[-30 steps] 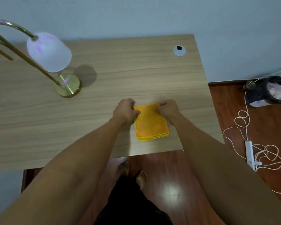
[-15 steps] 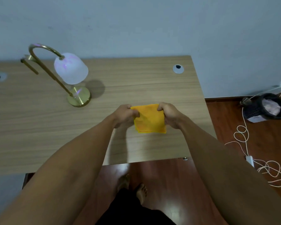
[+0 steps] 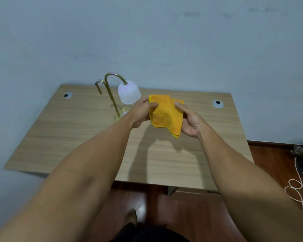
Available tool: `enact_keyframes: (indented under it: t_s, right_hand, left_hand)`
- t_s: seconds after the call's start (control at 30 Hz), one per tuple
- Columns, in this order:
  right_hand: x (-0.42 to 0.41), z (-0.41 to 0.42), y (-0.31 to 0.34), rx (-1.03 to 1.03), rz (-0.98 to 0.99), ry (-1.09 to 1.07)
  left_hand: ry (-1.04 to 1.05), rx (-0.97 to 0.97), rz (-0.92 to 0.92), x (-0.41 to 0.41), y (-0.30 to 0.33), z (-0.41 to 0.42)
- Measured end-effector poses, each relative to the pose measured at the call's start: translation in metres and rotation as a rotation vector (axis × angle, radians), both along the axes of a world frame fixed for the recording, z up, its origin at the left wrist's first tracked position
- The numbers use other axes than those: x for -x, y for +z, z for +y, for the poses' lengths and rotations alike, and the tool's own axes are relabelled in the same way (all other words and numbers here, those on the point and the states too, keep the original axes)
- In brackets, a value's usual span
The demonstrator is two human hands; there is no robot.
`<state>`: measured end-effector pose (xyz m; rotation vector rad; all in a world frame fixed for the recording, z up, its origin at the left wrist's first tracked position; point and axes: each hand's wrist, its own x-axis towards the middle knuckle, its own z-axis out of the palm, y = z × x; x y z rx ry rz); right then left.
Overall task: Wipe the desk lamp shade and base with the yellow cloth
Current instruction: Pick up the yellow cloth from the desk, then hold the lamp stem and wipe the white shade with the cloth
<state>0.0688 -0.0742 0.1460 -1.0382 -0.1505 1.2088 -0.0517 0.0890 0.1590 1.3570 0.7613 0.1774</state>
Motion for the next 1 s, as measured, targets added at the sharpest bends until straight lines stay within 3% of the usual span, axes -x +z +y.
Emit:
enact_keyframes:
  t_s: [0.2, 0.37, 0.57, 0.77, 1.0]
  right_hand:
    - [0.034, 0.049, 0.032, 0.054, -0.041, 0.048]
    - [0.045, 0.083, 0.047, 0.205, -0.110, -0.187]
    - [0.057, 0.125, 0.049, 0.310, -0.307, -0.391]
    - [0.069, 0.171, 0.051, 0.454, -0.629, -0.490]
    - [0.090, 0.223, 0.039, 0.385, -0.631, -0.405]
  left_hand:
    - [0.087, -0.086, -0.020, 0.022, 0.025, 0.038]
    - [0.183, -0.179, -0.025, 0.049, 0.028, 0.086]
    - [0.350, -0.208, 0.102, 0.082, 0.004, 0.154]
    - [0.270, -0.362, 0.209, 0.079, -0.025, 0.199]
    - [0.143, -0.442, 0.127, 0.058, -0.047, 0.209]
